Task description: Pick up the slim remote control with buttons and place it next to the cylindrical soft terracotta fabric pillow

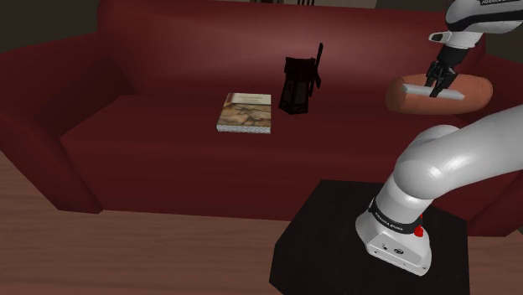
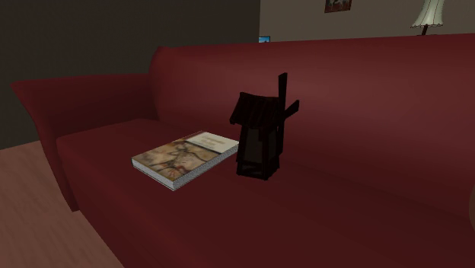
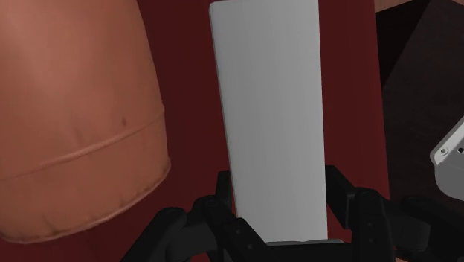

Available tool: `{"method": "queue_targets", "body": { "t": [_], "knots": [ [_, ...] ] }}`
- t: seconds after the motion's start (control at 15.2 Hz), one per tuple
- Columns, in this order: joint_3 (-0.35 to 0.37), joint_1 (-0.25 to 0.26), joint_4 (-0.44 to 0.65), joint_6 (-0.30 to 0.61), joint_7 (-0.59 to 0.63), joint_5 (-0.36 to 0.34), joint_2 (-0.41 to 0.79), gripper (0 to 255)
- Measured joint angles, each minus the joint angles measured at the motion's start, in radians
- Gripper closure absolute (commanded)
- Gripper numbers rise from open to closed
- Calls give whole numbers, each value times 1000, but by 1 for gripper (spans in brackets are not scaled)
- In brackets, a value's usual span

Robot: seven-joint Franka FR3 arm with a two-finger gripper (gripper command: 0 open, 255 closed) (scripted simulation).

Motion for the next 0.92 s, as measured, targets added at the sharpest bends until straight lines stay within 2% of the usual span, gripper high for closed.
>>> {"method": "queue_targets", "body": {
  "t": [0.92],
  "knots": [
    [-123, 29, -132, 178, 18, -57, 21, 255]
  ]
}}
